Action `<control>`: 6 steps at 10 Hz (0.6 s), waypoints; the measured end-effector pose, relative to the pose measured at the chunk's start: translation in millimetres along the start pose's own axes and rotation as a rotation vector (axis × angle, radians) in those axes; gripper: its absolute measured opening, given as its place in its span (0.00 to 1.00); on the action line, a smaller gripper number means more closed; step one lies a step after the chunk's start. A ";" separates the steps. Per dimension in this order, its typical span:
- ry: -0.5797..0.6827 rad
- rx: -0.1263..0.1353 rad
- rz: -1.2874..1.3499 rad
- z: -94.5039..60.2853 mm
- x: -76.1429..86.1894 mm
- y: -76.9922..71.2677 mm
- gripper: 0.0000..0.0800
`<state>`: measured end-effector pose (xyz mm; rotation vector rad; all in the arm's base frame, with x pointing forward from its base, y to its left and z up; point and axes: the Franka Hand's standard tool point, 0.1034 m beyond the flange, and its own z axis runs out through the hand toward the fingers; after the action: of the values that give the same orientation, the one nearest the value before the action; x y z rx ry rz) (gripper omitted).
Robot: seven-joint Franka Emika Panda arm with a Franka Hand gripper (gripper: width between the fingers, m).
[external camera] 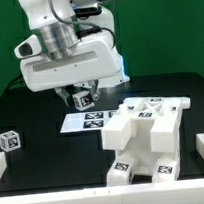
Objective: Assemble chair
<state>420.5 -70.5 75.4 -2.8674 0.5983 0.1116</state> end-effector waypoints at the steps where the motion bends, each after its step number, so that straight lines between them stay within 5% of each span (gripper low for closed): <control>1: -0.020 0.012 0.040 1.1 11.6 11.9 0.50; 6: -0.014 -0.030 0.081 17.0 53.5 42.9 0.50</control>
Offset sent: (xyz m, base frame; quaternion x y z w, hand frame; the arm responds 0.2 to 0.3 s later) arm 0.0332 -0.0295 -0.0233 -0.0221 0.0241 0.0056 0.9995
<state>451.7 -125.8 44.5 -2.8684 0.7160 0.1548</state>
